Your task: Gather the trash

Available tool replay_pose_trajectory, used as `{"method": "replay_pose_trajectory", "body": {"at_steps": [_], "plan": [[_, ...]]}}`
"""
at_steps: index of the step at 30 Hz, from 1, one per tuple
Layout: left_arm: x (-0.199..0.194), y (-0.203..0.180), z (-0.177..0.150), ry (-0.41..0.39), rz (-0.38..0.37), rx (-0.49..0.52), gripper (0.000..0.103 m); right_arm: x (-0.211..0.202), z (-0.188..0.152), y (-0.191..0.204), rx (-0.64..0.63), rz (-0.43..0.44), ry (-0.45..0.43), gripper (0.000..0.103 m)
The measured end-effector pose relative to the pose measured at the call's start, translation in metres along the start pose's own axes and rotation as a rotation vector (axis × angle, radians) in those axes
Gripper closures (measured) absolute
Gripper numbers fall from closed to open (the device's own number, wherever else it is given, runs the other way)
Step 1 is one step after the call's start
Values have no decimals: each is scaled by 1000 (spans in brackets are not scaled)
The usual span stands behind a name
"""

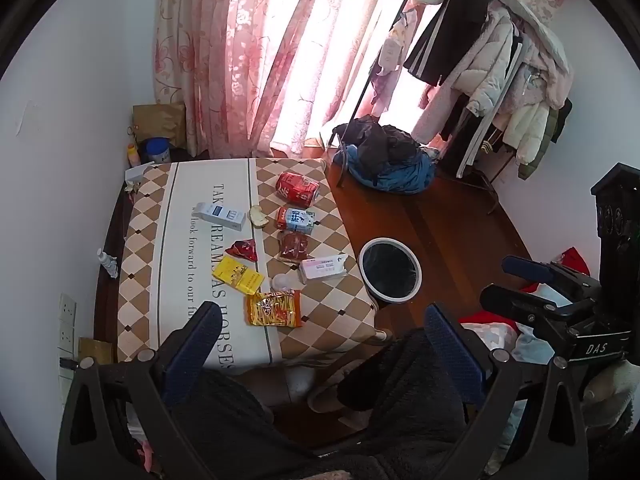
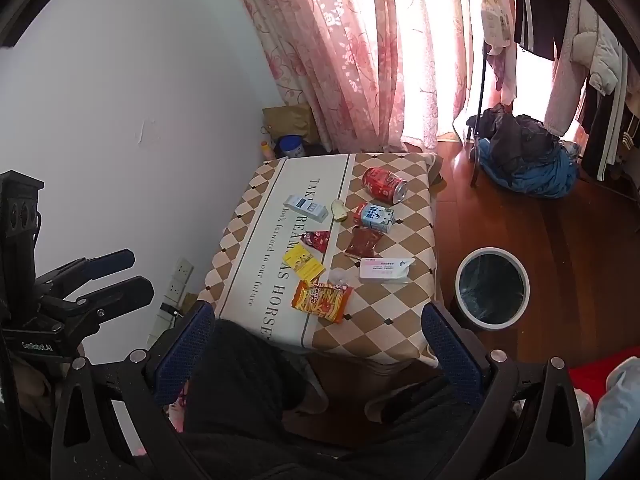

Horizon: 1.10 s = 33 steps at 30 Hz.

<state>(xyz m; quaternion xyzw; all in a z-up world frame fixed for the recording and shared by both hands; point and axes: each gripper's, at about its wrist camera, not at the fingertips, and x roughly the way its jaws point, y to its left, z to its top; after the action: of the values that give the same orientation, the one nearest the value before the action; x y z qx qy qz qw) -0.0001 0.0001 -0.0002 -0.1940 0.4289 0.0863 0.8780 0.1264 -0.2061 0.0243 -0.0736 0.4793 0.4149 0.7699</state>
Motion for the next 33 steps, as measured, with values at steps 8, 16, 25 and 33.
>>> {"method": "replay_pose_trajectory", "body": {"at_steps": [8,16,25,33], "plan": [[0,0,0,-4,4,3,0,-2,1,-1,2,11,5,0],[0,0,0,-8,8,2,0,1,0,4,-17,8,5,0],[-6,6,5,-2,9,-16,0,3,2,8,-35,14,9,0],[-1,9,-1,-5,14,-19,0,5,-1,11,-48,17,9,0]]}}
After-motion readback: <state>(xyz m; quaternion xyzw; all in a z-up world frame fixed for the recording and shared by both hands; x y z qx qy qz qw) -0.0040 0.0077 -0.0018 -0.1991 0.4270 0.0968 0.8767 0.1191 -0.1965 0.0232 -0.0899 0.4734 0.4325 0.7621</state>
